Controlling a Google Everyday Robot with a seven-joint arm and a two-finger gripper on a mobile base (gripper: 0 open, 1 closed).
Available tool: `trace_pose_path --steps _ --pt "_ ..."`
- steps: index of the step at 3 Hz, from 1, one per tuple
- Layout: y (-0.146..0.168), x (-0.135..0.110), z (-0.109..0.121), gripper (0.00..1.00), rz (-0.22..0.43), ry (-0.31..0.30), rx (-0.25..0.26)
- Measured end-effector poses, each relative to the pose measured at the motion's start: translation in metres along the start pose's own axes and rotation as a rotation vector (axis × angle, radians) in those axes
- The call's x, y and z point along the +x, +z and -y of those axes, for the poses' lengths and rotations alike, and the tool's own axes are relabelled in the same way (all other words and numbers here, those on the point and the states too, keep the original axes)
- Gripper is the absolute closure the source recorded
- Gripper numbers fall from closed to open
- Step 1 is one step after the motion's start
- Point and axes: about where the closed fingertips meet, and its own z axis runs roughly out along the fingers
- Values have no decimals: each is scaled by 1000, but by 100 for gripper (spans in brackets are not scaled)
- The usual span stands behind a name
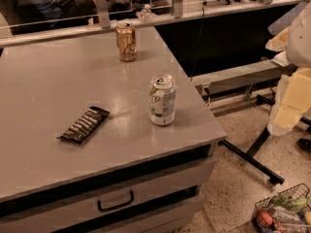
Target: Move rxbar chocolate near 7up can
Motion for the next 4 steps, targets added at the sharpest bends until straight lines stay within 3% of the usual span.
trace_pose_path --steps 1,2,4 --pt "0 -4 3 0 1 -20 -4" --pt "1 -16 13 0 4 -85 -17" --pt "15 -81 56 0 -5 -381 -48"
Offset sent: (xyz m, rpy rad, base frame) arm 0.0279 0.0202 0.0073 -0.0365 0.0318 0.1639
